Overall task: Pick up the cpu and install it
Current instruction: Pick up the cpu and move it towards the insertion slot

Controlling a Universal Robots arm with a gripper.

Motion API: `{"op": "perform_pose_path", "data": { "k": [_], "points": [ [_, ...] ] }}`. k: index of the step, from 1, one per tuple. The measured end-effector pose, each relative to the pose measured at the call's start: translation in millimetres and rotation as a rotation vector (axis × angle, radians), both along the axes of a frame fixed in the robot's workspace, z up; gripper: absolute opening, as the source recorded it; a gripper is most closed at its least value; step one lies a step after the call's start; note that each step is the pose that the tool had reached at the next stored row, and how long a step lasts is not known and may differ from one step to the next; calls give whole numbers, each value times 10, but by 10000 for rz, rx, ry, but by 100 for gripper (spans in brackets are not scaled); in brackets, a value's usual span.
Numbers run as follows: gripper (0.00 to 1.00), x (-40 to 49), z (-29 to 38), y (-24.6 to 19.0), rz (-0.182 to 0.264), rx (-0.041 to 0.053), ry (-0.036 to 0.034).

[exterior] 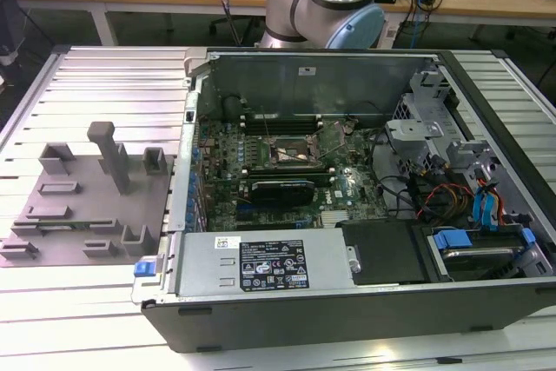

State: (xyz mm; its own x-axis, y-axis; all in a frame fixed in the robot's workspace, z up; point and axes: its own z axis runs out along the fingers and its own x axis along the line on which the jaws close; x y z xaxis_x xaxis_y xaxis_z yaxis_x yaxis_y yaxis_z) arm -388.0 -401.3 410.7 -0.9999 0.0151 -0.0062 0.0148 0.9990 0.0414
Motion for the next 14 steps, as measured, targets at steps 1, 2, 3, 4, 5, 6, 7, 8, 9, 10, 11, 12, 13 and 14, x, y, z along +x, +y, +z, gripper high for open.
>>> {"op": "perform_pose_path", "data": {
  "k": [1,2,3,4,5,6,7,8,9,10,11,12,13,14],
  "points": [
    [55,22,0,0,0,1,-1],
    [55,42,0,0,0,0,0],
    [55,59,-1,0,0,1,-1],
    [55,85,0,0,0,1,-1],
    [55,105,0,0,0,0,-1],
    [55,125,0,0,0,0,-1],
    [55,144,0,0,1,0,0],
    [55,181,0,0,1,0,0],
    [55,200,0,0,1,0,-1],
    [55,219,0,0,0,1,0],
    [55,245,0,0,0,0,-1],
    [55,266,-1,0,0,1,-1],
    [55,298,0,0,0,0,0],
    [55,323,0,0,0,0,-1]
  ]
}}
